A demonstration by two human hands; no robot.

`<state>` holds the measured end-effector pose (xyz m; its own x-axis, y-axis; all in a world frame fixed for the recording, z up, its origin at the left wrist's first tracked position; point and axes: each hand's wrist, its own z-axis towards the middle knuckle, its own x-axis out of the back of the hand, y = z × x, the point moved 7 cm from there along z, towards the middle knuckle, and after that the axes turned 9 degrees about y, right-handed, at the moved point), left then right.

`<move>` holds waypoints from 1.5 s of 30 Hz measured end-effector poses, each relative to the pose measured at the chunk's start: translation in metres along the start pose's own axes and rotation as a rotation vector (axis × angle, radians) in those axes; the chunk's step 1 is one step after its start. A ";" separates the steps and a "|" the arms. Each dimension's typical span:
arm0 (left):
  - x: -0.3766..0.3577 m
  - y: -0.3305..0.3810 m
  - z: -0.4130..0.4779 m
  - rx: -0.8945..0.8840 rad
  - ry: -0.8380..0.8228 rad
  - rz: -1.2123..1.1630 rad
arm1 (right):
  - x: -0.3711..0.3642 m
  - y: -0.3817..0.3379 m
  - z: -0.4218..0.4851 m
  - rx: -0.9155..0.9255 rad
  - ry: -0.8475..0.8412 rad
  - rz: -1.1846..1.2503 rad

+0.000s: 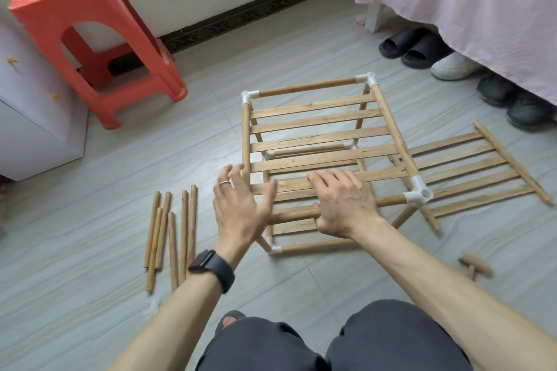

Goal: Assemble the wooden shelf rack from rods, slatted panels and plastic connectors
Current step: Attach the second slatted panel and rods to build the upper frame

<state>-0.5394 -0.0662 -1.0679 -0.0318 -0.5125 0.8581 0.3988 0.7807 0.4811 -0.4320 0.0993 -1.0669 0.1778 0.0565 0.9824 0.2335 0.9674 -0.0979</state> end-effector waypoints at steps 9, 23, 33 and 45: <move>-0.014 0.058 -0.005 -0.624 -0.232 0.533 | 0.006 0.052 -0.019 -0.130 -0.052 -0.050; -0.023 0.062 -0.001 -0.564 -0.064 0.464 | 0.011 0.079 -0.001 -0.138 -0.012 -0.045; -0.025 0.067 0.012 -0.559 -0.059 0.425 | 0.007 0.090 0.015 -0.103 0.084 -0.018; -0.012 0.048 0.015 -0.598 -0.007 0.518 | 0.014 0.135 0.003 -0.124 0.072 -0.126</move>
<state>-0.5333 -0.0167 -1.0526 0.2873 -0.1328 0.9486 0.7893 0.5939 -0.1559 -0.4007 0.2309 -1.0657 0.2067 -0.0856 0.9746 0.3739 0.9275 0.0022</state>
